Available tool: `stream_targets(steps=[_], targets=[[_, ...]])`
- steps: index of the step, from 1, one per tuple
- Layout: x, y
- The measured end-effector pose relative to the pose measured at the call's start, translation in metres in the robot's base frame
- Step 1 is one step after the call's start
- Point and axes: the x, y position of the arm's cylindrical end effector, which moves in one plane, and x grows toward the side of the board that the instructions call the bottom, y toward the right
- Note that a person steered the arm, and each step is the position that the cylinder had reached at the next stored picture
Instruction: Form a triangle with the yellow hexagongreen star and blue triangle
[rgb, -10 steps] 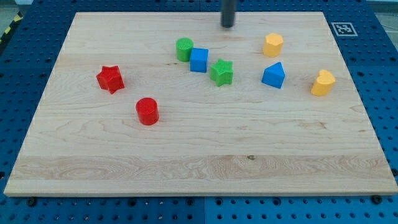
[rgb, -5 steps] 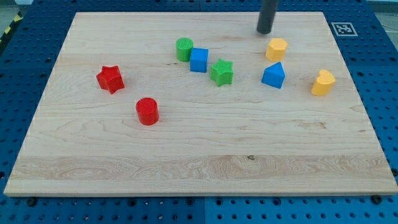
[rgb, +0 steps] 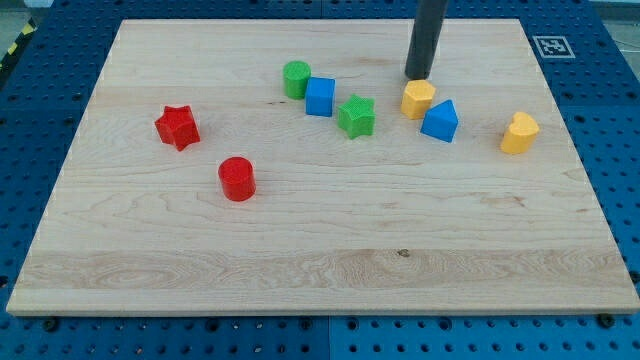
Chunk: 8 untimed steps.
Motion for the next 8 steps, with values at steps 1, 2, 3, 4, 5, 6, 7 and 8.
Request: stream_targets(steps=[1,2,3,4,5,6,7,8], targets=[[0.001,0.033],[0.028,0.043],[0.057,0.042],[0.075,0.025],[0.07,0.004],[0.057,0.002],[0.061,0.01],[0.086,0.01]])
